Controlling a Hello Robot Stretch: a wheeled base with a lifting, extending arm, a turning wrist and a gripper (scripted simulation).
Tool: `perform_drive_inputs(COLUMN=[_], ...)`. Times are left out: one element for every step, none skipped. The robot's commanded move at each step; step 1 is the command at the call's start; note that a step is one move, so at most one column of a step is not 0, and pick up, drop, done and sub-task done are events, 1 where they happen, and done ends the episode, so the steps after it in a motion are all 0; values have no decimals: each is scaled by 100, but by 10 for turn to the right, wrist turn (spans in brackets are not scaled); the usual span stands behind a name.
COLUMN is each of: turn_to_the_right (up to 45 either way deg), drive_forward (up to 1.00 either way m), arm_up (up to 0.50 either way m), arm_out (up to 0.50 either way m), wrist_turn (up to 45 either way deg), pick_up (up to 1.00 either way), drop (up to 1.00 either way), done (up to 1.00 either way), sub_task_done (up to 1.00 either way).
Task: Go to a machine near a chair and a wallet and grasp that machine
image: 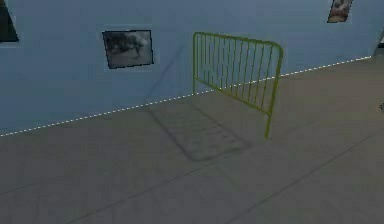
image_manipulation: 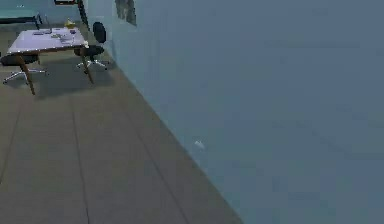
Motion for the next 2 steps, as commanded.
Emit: perform_drive_inputs(turn_to_the_right=[450, 60], drive_forward=[0, 0], arm_up=[0, 0], arm_out=[0, 0], wrist_turn=[0, 0], pick_up=[0, 0], drop=[0, 0], done=[0, 0], sub_task_done=[0, 0])
